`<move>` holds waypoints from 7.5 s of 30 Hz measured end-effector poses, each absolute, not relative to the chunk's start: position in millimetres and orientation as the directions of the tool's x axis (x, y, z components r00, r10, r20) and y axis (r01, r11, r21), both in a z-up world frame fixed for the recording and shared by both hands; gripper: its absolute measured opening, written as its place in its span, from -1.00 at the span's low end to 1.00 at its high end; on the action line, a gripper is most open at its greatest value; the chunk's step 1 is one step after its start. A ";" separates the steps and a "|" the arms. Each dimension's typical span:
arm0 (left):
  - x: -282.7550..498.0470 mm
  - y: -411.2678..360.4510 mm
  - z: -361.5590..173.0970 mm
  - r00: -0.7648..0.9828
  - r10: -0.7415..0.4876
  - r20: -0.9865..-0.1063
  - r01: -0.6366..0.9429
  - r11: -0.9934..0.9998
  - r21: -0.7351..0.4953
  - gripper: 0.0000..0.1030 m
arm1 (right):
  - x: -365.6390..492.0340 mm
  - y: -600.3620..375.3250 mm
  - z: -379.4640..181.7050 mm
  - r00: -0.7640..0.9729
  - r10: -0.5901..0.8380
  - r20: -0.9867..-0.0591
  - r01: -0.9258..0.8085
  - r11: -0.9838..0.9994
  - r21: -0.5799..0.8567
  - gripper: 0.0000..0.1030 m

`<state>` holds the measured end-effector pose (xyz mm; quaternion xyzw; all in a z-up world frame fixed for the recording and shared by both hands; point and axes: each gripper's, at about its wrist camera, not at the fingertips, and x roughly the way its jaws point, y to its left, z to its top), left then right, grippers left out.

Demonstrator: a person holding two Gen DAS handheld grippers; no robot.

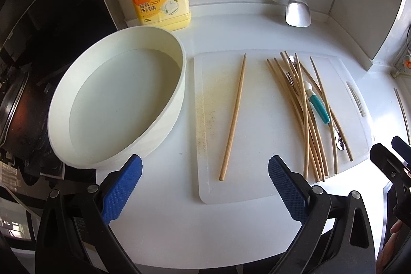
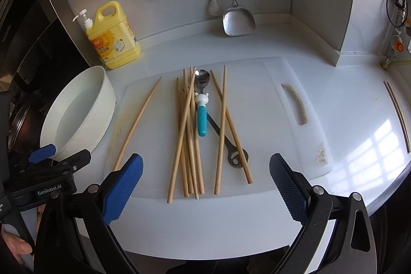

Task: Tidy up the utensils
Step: 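Move the right tool down to the single loose wooden chopstick, then close the right gripper on the wooden chopstick and lift it, then carry the chopstick over the white basin and open the right gripper, then withdraw the right tool from the basin back to the cutting board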

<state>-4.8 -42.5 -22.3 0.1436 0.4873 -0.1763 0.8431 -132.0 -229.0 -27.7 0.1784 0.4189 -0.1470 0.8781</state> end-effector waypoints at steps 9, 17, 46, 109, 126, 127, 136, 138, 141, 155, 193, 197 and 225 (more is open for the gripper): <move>8.4 -63.8 -39.5 0.516 -0.194 -0.834 0.443 0.894 0.066 0.88 | -141.7 -255.1 -43.8 0.601 -0.170 -0.781 0.461 0.872 0.165 0.83; 15.3 -78.5 -55.5 0.584 -0.177 -0.792 0.372 0.926 0.067 0.88 | -126.0 -279.8 -67.5 0.630 -0.160 -0.760 0.404 0.903 0.146 0.83; 42.1 -91.6 -106.5 0.599 -0.172 -0.782 0.352 0.934 0.064 0.88 | -69.8 -298.7 -122.8 0.545 -0.296 -0.784 0.414 0.908 -0.055 0.83; 37.1 -112.7 -64.8 0.541 -0.330 -0.774 0.435 0.897 -0.078 -0.86 | -63.6 -302.9 -82.5 0.675 -0.135 -0.726 0.279 0.957 0.081 -0.88; 33.4 15.2 53.2 0.664 -0.223 -0.713 0.267 0.962 -0.053 -0.86 | -23.1 -192.1 34.4 0.767 0.096 -0.635 -0.001 0.989 0.148 -0.88; 38.9 27.9 53.9 0.667 -0.213 -0.714 0.255 0.966 -0.049 -0.86 | -14.0 -178.2 35.8 0.767 0.115 -0.631 -0.020 0.988 0.155 -0.88; 112.2 113.2 25.0 0.630 -0.217 -0.746 0.262 0.963 -0.059 -0.86 | 70.4 -60.5 12.3 0.733 0.171 -0.658 -0.044 0.978 0.206 -0.88; 129.2 123.4 13.6 0.608 -0.235 -0.758 0.282 0.957 -0.070 -0.86 | 88.7 -42.9 1.8 0.720 0.176 -0.671 -0.031 0.975 0.222 -0.88; 148.9 131.2 -0.3 0.581 -0.251 -0.775 0.306 0.949 -0.079 -0.86 | 112.2 -21.3 -15.2 0.693 0.174 -0.700 -0.011 0.973 0.232 -0.88; 187.8 131.6 -54.3 0.458 -0.271 -0.847 0.340 0.933 -0.115 -0.85 | 169.9 -2.8 -80.1 0.515 0.187 -0.836 0.059 0.966 0.252 -0.88; 179.9 150.6 -33.4 0.502 -0.148 -0.852 0.267 0.964 -0.010 0.65 | 146.2 -23.9 -67.2 0.501 0.113 -0.858 0.104 0.976 0.189 0.04; 170.7 154.5 -19.8 0.521 -0.149 -0.841 0.269 0.963 -0.004 0.73 | 126.2 -28.2 -48.6 0.548 0.102 -0.830 0.112 0.975 0.193 0.19; 19.2 -58.9 -4.7 0.528 -0.358 -0.770 0.523 0.851 -0.037 0.88 | -96.9 -238.0 -30.7 0.553 -0.269 -0.789 0.438 0.899 0.000 0.29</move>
